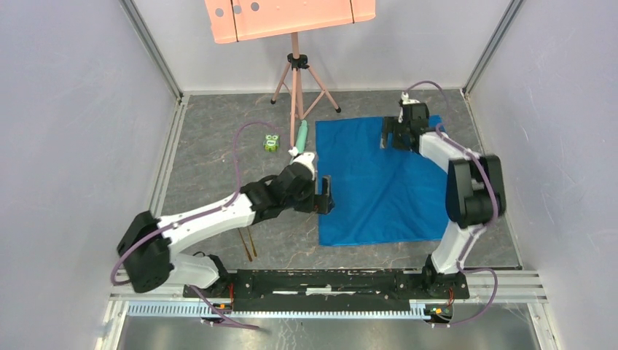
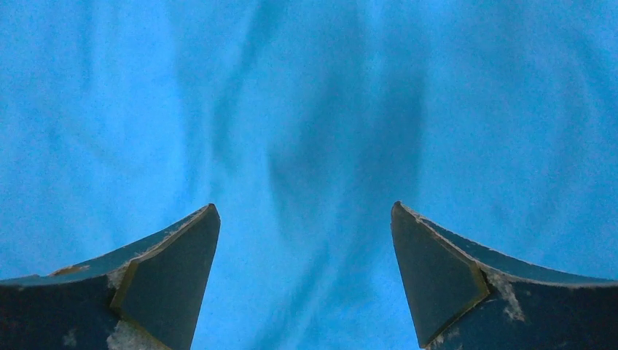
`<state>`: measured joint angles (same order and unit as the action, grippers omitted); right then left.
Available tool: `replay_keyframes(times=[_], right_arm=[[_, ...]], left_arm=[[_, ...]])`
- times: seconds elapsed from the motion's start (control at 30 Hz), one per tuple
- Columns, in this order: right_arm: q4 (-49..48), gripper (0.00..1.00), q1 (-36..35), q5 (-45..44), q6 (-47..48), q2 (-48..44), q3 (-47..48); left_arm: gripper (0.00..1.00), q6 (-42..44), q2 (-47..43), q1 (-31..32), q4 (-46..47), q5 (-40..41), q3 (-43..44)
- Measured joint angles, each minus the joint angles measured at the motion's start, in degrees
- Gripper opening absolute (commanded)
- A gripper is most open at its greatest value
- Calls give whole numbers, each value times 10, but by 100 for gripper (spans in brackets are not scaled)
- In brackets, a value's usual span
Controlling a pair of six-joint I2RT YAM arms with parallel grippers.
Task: Fold the napkin into a case and place the utensils inside
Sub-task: Flatten out the crumpled napkin at the center of the board.
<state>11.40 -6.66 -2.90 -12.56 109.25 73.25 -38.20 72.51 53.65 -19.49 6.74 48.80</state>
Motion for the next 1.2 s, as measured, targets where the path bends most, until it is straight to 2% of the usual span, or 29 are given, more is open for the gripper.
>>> replay_keyframes(times=[0.2,0.4,0.6,0.73,1.2], right_arm=[[46,90,4,-38,-29,-233,-185],[59,89,52,-65,-42,-369,-352],[60,89,106,-76,-45,-401,-399],[58,89,142,-82,-52,-418,-431],[59,90,207,-97,-59,-445,-475]], left_arm=[[100,0,157,-16,49,-7,146],[100,8,296,-41,77,-9,248],[100,23,391,-67,75,-8,296],[100,24,415,-83,73,-9,300],[100,25,436,-96,64,-9,302]])
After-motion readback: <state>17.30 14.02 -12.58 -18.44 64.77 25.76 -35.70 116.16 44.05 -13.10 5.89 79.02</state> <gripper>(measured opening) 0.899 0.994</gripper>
